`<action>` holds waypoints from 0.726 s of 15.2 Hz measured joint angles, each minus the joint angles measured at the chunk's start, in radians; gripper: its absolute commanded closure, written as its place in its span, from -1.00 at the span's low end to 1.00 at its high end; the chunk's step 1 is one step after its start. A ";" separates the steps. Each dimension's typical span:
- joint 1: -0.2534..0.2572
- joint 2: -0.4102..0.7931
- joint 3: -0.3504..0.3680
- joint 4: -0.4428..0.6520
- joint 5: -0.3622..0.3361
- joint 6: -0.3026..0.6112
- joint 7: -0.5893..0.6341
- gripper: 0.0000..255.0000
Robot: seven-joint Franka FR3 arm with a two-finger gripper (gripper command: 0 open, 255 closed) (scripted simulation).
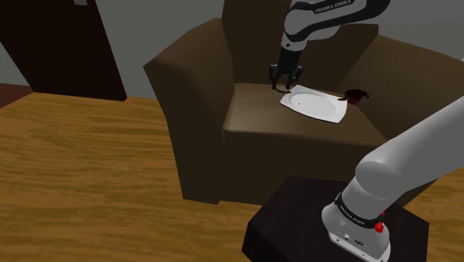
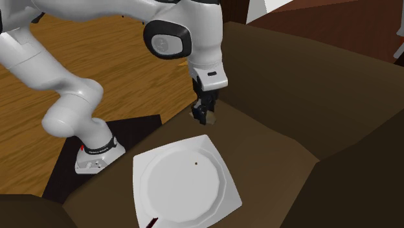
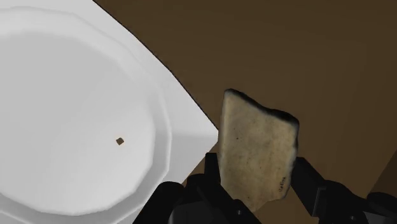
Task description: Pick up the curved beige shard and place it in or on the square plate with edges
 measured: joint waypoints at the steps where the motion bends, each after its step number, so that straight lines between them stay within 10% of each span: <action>1: -0.012 -0.013 -0.019 -0.022 -0.005 0.009 -0.028 1.00; 11: -0.110 -0.015 -0.186 -0.013 -0.048 0.002 -0.270 1.00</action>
